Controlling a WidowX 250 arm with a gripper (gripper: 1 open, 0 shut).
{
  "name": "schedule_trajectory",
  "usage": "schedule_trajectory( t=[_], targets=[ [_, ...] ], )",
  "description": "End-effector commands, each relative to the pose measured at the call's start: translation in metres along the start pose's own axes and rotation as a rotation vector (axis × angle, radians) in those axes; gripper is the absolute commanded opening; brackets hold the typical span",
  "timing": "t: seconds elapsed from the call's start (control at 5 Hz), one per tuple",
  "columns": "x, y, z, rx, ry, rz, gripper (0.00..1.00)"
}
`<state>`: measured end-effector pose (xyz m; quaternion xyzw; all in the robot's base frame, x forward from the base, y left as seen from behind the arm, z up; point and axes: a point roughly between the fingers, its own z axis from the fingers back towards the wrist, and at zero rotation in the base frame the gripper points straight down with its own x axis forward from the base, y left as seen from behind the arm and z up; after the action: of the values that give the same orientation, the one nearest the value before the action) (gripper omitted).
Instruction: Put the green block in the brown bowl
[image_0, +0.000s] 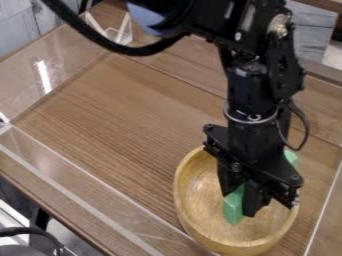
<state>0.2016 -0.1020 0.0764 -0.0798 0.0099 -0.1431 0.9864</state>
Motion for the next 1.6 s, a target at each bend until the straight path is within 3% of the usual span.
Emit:
schedule_trajectory(
  t=[0.0,1.4],
  targets=[
    [0.009,0.002,0.005,-0.011,-0.036,0.012,0.00],
    [0.014,0.016,-0.009,-0.044,-0.036,0.061,0.00]
  ],
)
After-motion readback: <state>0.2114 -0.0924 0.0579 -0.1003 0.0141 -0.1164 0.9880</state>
